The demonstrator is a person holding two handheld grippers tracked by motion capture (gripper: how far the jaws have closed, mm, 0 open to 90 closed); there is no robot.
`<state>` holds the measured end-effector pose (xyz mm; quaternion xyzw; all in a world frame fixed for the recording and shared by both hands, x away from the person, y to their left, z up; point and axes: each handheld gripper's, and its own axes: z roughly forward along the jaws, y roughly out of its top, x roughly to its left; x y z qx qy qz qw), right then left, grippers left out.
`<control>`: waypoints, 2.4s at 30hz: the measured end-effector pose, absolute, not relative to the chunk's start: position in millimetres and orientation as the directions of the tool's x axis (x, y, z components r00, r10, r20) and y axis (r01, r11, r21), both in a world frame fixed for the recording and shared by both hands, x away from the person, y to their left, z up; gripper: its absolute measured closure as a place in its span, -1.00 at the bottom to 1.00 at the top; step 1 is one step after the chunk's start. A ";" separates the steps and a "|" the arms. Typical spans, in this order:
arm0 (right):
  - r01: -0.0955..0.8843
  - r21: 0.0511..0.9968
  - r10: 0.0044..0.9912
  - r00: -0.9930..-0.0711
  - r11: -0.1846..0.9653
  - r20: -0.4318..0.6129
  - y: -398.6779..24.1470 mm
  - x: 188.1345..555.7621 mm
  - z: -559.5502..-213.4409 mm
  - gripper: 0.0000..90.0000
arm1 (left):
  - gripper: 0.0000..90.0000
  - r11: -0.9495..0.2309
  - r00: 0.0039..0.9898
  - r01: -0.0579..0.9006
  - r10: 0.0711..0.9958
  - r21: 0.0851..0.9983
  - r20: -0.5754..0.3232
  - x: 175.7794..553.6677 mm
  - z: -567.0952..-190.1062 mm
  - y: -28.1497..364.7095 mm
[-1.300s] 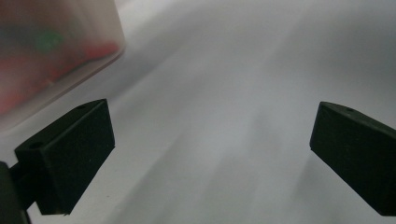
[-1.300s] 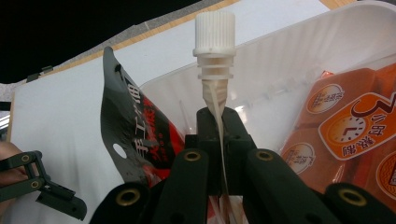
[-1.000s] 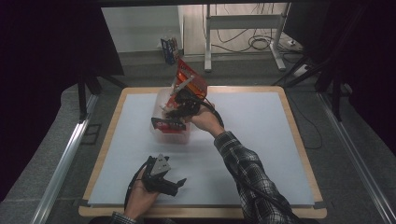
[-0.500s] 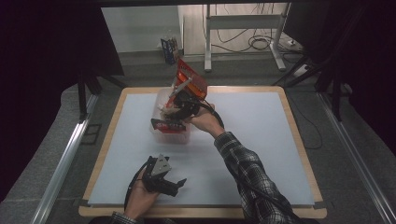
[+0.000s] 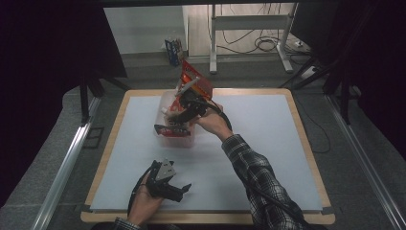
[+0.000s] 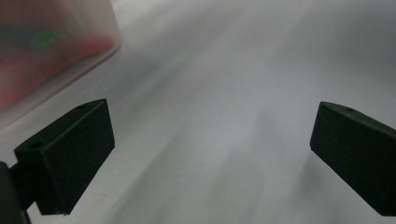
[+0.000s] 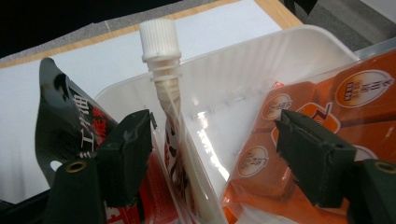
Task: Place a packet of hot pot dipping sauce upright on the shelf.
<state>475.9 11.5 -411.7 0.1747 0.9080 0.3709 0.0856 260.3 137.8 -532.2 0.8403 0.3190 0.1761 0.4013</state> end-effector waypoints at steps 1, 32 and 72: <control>0.255 0.706 0.382 -0.924 0.661 -0.024 10.7 475.7 -410.5 -0.46 | -1.00 -0.479 0.736 0.394 0.676 0.785 0.043 260.5 -532.1 138.0; 0.255 0.752 0.383 -0.924 0.607 0.004 -13.7 460.1 -388.7 -0.72 | -1.00 -0.473 0.736 0.403 0.677 0.784 0.030 260.0 -530.3 138.5; 0.235 0.765 0.397 -0.917 0.600 -0.029 -48.5 428.4 -387.5 -1.00 | -1.00 -0.480 0.740 0.408 0.672 0.777 0.027 258.5 -530.8 135.8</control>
